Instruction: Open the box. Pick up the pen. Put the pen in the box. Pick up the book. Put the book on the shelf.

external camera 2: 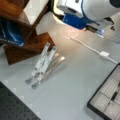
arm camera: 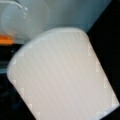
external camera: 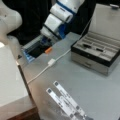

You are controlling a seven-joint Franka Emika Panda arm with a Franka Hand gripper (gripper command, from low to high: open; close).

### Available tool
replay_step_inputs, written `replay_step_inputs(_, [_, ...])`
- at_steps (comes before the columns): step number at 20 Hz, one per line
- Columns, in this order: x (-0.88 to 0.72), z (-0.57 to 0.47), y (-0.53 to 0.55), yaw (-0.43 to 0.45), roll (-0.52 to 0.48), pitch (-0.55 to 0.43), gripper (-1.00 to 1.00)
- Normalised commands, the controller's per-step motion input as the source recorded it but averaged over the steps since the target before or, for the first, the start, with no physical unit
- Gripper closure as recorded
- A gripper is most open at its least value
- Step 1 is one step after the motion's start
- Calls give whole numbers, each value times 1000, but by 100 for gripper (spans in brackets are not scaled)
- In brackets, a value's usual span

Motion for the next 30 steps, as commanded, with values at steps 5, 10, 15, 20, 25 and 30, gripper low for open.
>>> replay_step_inputs(5, [-24,-148,120,-176,621,-435,-100])
replay_step_inputs(10, [-134,-147,102,-165,471,-427,-100])
replay_step_inputs(15, [-189,-233,139,-150,364,-404,-100])
replay_step_inputs(20, [-165,-244,84,-136,219,-330,-100])
replay_step_inputs(25, [-100,-197,2,-140,147,-251,-100])
replay_step_inputs(30, [-79,-75,-18,-105,102,-122,-100])
